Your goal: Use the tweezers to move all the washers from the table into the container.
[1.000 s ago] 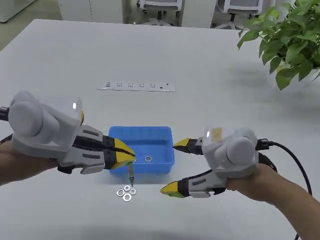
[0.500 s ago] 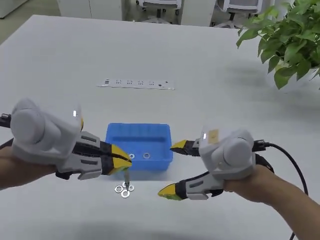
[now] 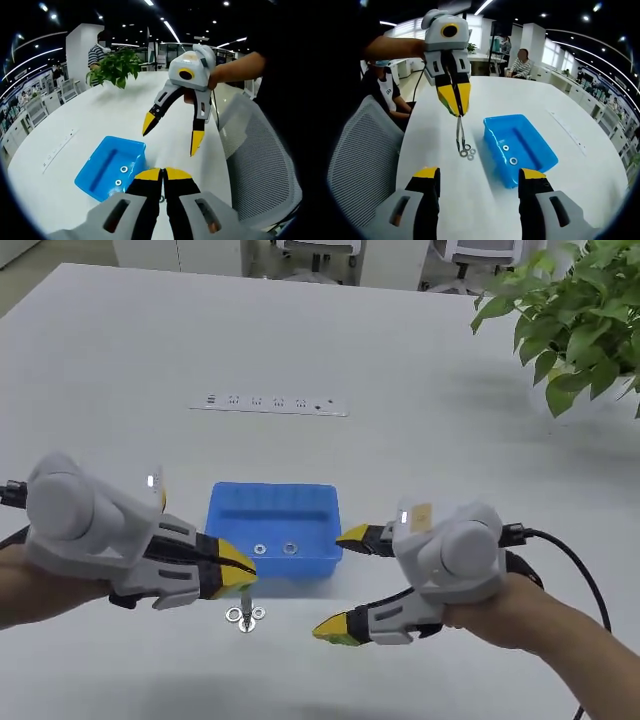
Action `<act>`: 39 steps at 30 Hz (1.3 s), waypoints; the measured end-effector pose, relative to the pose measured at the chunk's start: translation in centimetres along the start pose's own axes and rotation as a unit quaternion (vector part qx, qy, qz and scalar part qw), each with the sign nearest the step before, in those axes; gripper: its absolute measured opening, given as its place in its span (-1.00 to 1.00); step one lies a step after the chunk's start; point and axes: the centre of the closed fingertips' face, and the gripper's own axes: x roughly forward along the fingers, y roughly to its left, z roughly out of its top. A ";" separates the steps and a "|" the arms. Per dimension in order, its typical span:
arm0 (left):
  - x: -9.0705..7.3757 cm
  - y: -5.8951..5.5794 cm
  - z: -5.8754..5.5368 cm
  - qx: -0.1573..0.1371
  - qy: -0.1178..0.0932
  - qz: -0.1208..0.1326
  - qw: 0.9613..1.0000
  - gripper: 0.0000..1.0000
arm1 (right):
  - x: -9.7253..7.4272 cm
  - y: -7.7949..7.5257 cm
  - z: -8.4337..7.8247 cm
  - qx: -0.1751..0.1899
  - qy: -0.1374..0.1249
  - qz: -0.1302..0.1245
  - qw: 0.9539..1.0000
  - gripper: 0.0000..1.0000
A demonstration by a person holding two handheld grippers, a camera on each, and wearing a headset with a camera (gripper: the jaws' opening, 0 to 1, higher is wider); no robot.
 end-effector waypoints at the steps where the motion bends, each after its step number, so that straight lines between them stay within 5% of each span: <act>1: 0.0 0.0 0.0 0.000 0.000 0.000 1.000 -0.90 | 0.0 0.0 0.0 -0.001 0.000 0.000 1.000 0.29; 21: 0.4 -0.5 -0.5 0.006 0.000 -0.014 1.000 -0.90 | 0.8 1.1 0.0 -0.005 -0.003 0.019 1.000 0.24; 31: 0.4 -0.9 -0.5 0.022 0.006 -0.036 0.999 -0.90 | 2.5 2.9 1.2 -0.037 -0.016 0.066 0.997 -0.09; 39: 0.6 -1.1 -0.5 0.029 0.012 -0.044 0.999 -0.90 | 3.8 3.2 1.7 -0.050 -0.023 0.081 0.995 -0.22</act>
